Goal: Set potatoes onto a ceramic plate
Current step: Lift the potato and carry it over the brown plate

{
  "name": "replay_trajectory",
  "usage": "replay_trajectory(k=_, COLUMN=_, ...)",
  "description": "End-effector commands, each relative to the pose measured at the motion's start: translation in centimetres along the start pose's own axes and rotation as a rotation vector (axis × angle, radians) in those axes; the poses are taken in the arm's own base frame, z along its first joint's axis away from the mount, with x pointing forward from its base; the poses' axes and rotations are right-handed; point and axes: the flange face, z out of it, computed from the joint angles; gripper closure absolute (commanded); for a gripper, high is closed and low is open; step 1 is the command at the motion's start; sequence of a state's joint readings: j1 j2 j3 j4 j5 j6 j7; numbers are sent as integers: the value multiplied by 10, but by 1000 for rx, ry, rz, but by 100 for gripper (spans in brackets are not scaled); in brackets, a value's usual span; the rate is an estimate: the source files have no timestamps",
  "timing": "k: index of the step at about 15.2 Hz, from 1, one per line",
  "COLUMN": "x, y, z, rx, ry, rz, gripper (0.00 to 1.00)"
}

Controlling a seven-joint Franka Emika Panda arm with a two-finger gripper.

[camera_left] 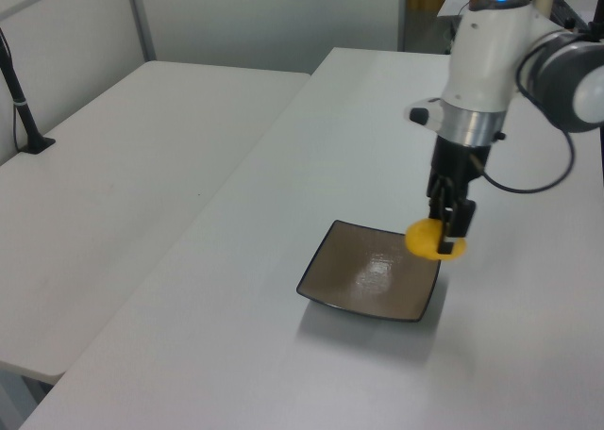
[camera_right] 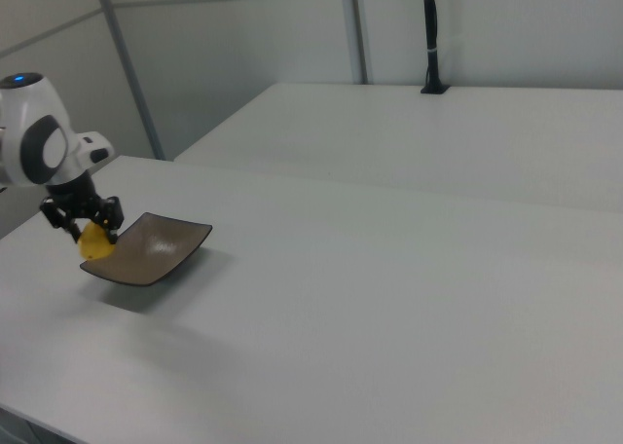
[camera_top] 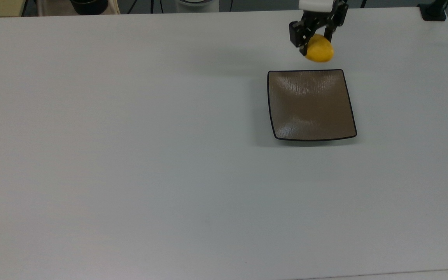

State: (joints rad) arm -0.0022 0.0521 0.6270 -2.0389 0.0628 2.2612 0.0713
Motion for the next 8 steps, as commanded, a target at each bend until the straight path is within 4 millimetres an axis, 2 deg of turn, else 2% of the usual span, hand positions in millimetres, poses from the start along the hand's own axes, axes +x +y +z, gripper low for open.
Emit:
replay_trajectory(k=1, x=36, y=29, z=13, rx=5, ry=17, rz=104, gripper=33)
replay_trajectory(k=2, x=37, y=30, z=14, rx=-6, ry=21, rz=108, gripper=27)
replay_trajectory(k=6, x=35, y=31, z=19, rx=-29, ry=13, rz=93, gripper=19)
replay_trajectory(k=7, x=35, y=31, z=19, rx=-29, ry=12, rz=93, gripper=13)
replay_trajectory(k=8, x=35, y=31, z=19, rx=-29, ry=10, rz=90, gripper=0)
